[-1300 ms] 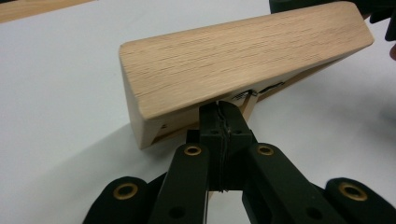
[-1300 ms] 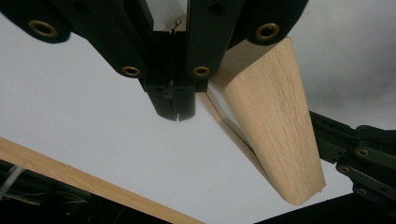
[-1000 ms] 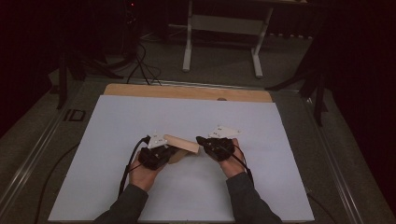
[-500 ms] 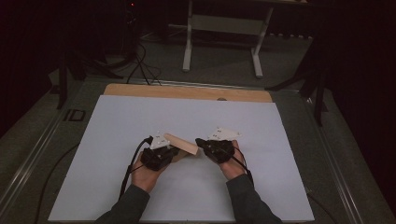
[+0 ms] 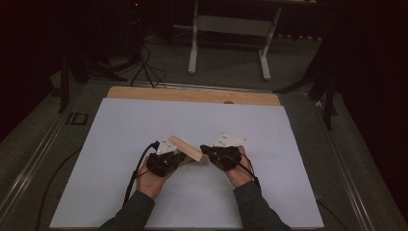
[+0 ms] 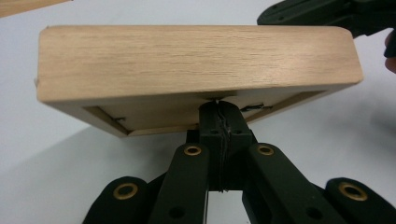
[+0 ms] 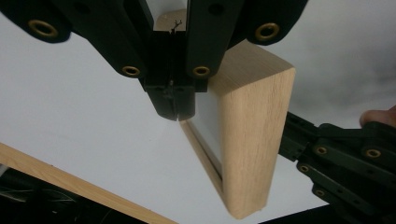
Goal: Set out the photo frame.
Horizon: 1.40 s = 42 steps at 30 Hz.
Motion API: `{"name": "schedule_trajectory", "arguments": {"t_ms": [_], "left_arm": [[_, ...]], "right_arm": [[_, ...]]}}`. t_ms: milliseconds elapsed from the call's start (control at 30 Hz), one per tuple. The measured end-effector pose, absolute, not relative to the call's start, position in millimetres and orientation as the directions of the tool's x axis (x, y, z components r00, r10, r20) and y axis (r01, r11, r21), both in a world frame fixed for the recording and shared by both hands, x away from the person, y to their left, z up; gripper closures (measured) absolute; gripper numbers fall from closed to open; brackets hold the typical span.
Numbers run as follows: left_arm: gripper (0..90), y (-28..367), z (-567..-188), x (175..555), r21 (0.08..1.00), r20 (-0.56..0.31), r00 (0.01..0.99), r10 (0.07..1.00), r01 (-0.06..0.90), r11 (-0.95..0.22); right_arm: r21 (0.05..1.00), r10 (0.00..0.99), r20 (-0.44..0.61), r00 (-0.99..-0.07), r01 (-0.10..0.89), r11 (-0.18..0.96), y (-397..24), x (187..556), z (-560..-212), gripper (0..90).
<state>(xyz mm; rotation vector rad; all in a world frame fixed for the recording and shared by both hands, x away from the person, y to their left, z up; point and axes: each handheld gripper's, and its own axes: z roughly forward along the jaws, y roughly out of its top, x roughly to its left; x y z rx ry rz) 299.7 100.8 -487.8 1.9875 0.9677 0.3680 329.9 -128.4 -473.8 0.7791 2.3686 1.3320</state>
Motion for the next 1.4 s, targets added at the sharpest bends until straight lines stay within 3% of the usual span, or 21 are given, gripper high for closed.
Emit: {"name": "schedule_trajectory", "arguments": {"t_ms": [1400], "left_arm": [[89.2, 110.4, -489.7, 307.9, 0.816, -0.12, 0.617, 0.777, 0.508, -0.277]], "right_arm": [[0.852, 0.526, -0.039, -0.85, 0.247, 0.462, -105.6, 313.8, -473.7, 89.8]]}}
